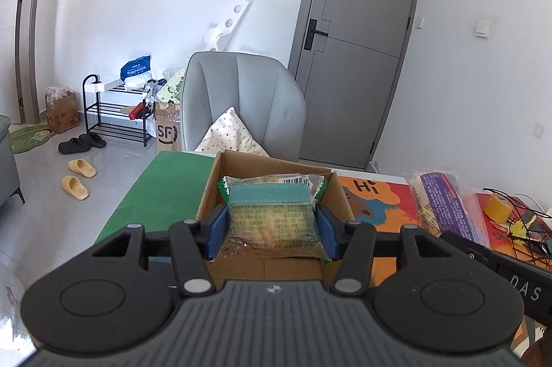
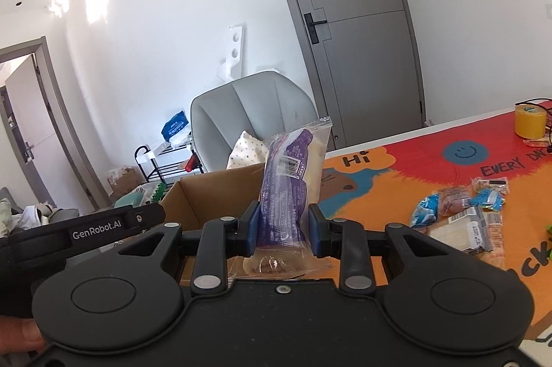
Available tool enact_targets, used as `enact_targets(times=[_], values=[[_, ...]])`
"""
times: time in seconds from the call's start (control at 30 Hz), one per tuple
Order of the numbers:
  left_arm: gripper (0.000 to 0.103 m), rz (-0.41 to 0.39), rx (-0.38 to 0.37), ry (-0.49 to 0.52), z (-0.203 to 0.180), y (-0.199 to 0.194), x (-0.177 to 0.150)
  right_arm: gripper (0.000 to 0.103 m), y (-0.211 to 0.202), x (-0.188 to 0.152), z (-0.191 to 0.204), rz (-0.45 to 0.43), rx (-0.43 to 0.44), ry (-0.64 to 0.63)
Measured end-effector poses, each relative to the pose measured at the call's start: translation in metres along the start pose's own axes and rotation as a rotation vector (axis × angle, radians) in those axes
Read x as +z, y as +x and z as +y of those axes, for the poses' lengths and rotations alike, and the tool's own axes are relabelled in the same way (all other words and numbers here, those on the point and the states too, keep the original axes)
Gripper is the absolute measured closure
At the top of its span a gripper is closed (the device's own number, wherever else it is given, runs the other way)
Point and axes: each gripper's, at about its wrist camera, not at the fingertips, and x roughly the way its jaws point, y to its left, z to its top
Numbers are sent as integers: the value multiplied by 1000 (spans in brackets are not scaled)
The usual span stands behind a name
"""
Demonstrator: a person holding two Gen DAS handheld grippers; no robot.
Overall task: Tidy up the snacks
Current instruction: 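Lower the cake pack into the box with the left tool while the right drops the bread in, then grasp the green candy with the right tool while the left tool grasps the orange candy tube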
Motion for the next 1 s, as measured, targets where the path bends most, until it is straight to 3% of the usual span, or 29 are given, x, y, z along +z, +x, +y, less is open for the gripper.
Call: enact_targets(times=[0.23, 0.33, 0.4, 0.6, 0.67, 0.7, 0.77, 1.0], values=[[48, 44, 7, -24, 19, 24, 1, 74, 29, 4, 21, 28, 39, -8], [40, 52, 15, -55, 29, 29, 0, 74, 40, 5, 31, 43, 56, -17], [28, 46, 25, -69, 34, 27, 0, 74, 47, 5, 36, 52, 65, -20], [27, 28, 45, -116, 53, 13, 0, 73, 63, 4, 47, 78, 82, -22], [26, 27, 61, -126, 57, 10, 0, 69, 64, 4, 52, 87, 83, -32], [25, 29, 63, -130, 59, 9, 0, 57, 63, 4, 52, 84, 82, -28], [22, 31, 63, -133, 60, 6, 0, 49, 58, 4, 49, 67, 76, -5], [8, 51, 79, -97, 46, 6, 1, 49, 43, 1, 37, 79, 15, 44]])
